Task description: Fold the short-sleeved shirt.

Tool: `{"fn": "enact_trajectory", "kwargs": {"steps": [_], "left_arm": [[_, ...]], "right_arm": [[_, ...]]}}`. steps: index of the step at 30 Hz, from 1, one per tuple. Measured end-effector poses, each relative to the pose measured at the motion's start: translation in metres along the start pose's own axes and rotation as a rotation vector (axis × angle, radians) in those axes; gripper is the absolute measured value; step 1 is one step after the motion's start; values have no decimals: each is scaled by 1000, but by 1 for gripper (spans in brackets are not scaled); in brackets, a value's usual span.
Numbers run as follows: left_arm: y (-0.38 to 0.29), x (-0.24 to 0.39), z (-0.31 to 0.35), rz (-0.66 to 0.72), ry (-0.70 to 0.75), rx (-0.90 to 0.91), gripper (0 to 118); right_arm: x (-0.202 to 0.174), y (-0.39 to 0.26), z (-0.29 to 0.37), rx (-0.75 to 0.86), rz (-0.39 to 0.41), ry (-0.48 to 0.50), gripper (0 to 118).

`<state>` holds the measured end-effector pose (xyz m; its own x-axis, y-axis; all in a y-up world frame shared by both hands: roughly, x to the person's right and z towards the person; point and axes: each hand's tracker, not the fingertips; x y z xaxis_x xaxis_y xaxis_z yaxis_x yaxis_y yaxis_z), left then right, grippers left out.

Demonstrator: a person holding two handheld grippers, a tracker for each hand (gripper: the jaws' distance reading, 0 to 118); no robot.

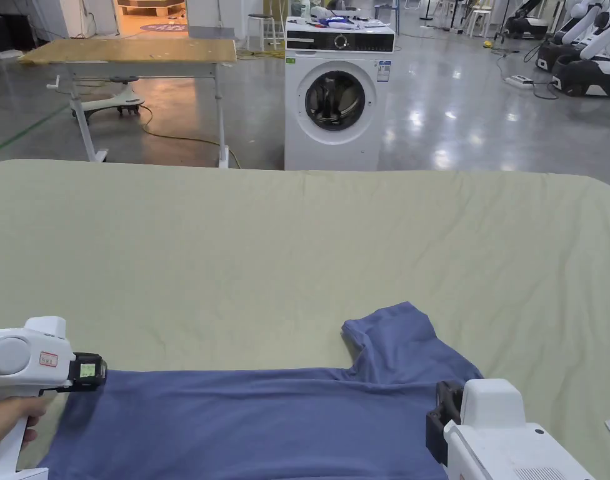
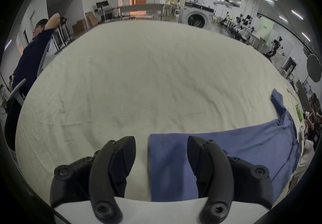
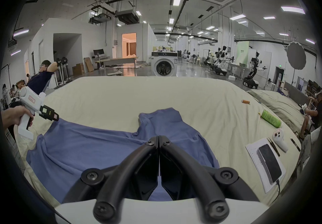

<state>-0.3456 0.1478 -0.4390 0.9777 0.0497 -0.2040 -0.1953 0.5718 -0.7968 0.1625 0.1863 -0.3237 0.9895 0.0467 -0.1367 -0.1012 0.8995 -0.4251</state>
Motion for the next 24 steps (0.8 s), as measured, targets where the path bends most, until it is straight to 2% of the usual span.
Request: {"fn": "enact_trajectory", "kwargs": {"steps": [2, 5, 6, 7, 10, 12, 17, 20, 24], "left_arm": [[0, 4, -12, -34, 33, -45, 64], [-3, 16, -14, -57, 60, -37, 55], [-4, 21, -13, -66, 65, -28, 47], [-6, 28, -12, -96, 56, -13, 32], [-8, 37, -11, -153, 42, -3, 1], [-10, 43, -9, -177, 60, -2, 0], [-9, 25, 10, -105, -3, 89, 0], [-13, 25, 31, -107, -12, 152, 0], [-18, 23, 53, -110, -30, 209, 0]], "right_arm": [[5, -4, -2, -17, -3, -9, 0], [10, -10, -5, -43, -5, -21, 0], [11, -11, -6, -49, -7, -24, 0], [13, -12, -8, -55, -10, -28, 0], [17, -14, -14, -75, -21, -29, 0], [21, -12, -19, -83, -36, -29, 0], [43, 10, -44, -100, -52, -34, 0], [63, 31, -75, -133, -82, -19, 0], [81, 52, -135, -249, -52, -4, 0]]}}
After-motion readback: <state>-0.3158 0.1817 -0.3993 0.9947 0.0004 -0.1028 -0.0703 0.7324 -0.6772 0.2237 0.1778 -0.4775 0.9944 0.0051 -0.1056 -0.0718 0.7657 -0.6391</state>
